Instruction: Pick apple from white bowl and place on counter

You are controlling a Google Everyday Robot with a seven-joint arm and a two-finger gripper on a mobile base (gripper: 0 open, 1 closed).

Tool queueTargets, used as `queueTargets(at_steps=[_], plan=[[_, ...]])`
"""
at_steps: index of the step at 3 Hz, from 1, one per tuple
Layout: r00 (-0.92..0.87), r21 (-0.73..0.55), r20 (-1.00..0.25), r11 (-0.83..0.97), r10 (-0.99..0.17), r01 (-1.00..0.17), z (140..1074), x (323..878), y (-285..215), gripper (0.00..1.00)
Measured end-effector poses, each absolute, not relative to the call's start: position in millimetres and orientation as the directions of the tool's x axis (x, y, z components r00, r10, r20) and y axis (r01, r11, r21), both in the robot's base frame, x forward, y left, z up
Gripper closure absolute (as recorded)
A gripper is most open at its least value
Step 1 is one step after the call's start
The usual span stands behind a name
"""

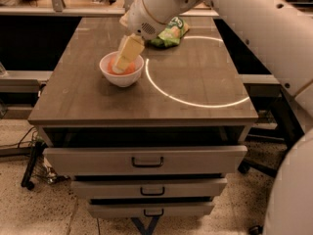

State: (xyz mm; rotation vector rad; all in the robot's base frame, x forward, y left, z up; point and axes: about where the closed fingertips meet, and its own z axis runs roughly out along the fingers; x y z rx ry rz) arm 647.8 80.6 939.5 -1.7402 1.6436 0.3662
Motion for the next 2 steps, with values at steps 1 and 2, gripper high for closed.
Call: queueTargets(at_steps=[1, 2], plan=[[0.145, -0.294, -0.637, 0.065, -0.757, -0.954, 934.2, 665.3, 88.0, 0.13], [0.127, -0.287, -0.624, 0.075, -0.771, -0.955, 925.1, 677.3, 86.9, 0.17]])
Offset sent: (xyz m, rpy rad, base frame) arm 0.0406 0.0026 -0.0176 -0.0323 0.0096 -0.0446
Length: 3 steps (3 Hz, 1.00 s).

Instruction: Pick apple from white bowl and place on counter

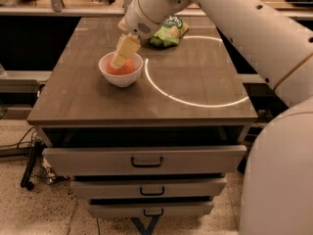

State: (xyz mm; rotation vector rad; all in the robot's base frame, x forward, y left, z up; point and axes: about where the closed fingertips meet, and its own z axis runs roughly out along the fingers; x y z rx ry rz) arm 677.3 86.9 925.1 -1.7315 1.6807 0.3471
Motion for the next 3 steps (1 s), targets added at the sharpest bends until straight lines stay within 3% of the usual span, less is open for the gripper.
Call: queueTargets(at_steps=[1, 3], plan=[[0.118, -0.283, -0.619, 0.081, -0.776, -0.956, 921.6, 680.2, 85.0, 0.16], [0.095, -0.258, -0.607, 0.083, -0.789, -0.963, 913.5, 677.1, 81.1, 0.30]])
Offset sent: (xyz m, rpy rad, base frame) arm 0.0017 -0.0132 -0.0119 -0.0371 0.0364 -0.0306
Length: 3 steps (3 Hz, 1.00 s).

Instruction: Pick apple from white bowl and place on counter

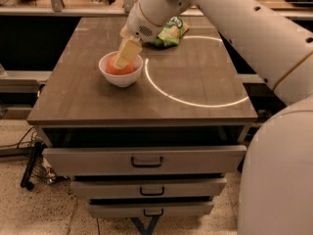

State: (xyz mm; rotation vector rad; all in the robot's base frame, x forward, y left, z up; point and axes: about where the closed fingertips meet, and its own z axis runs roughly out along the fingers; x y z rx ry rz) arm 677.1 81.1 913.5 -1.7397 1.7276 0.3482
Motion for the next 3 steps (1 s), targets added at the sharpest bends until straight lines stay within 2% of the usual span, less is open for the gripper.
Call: queueTargets(at_steps=[3], plan=[[0.093, -0.222, -0.597, 0.053, -0.797, -0.974, 905.8, 658.1, 83.7, 0.33]])
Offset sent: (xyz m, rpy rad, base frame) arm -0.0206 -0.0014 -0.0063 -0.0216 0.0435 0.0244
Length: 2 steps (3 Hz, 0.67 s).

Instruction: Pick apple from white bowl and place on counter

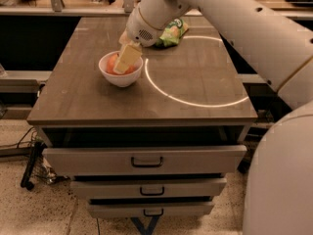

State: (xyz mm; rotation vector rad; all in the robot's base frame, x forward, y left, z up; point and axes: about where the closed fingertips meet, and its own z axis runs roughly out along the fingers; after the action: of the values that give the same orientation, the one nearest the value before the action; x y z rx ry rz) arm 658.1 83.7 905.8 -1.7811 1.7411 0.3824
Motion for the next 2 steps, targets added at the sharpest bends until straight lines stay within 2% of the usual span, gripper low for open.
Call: queueTargets(at_steps=[2], plan=[[0.096, -0.196, -0.593, 0.027, -0.799, -0.980, 897.7, 646.1, 88.9, 0.36]])
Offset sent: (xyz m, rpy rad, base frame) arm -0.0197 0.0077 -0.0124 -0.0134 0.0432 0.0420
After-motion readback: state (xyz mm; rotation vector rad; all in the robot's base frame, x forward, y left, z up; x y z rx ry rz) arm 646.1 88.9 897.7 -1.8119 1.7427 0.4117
